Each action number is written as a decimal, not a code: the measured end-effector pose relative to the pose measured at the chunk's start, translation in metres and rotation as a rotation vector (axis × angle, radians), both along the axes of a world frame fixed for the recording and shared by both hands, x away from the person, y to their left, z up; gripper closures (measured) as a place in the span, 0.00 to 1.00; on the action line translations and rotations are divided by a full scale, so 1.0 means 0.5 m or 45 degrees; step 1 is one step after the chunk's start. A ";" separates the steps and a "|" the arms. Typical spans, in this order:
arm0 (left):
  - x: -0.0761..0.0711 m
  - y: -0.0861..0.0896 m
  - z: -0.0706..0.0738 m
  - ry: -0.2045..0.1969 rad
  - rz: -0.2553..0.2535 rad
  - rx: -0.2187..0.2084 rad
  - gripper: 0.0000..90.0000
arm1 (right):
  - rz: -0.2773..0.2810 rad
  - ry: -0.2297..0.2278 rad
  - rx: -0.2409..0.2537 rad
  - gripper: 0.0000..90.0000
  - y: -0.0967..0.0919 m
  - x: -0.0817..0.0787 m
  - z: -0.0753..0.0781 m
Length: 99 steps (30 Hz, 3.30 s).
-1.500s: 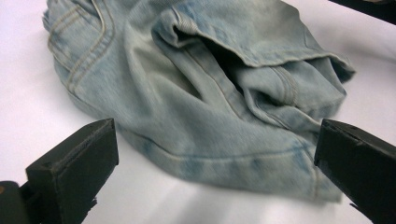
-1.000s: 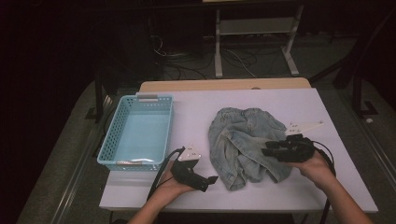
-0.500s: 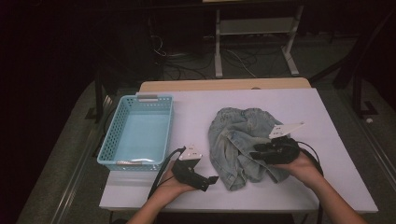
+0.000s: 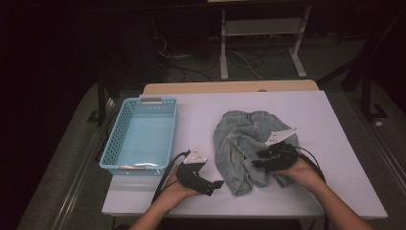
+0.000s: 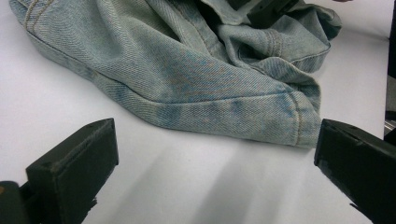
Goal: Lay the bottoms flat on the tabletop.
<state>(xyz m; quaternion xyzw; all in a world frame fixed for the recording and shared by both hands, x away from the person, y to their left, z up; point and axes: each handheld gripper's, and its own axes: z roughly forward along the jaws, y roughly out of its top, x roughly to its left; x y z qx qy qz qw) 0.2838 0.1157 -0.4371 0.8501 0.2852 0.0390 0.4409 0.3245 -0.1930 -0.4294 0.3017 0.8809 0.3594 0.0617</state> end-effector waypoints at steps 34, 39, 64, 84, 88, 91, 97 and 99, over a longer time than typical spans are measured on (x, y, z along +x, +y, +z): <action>0.003 -0.001 -0.004 0.009 -0.015 0.010 0.00 | -0.067 -0.127 0.089 0.94 -0.077 -0.014 0.051; 0.003 -0.001 -0.004 0.008 -0.015 0.007 0.00 | -0.115 -0.132 0.096 0.94 -0.104 -0.011 0.053; 0.003 -0.001 -0.004 0.008 -0.019 0.012 0.00 | -0.389 0.010 0.054 0.93 -0.235 0.041 0.013; 0.003 -0.003 -0.003 0.003 -0.026 0.017 0.00 | -0.224 -0.116 0.257 0.54 -0.164 -0.021 0.078; 0.003 -0.003 -0.003 0.006 -0.024 0.018 0.00 | -0.132 -0.104 0.241 0.56 -0.124 -0.029 0.077; 0.003 -0.004 -0.003 0.006 -0.026 0.017 0.00 | -0.077 -0.088 0.225 0.57 -0.097 -0.034 0.072; 0.003 -0.006 -0.004 0.007 -0.032 0.019 0.00 | 0.014 -0.049 0.179 0.56 -0.045 -0.040 0.056; 0.003 -0.006 -0.004 0.007 -0.032 0.020 0.00 | 0.041 -0.039 0.162 0.55 -0.029 -0.041 0.050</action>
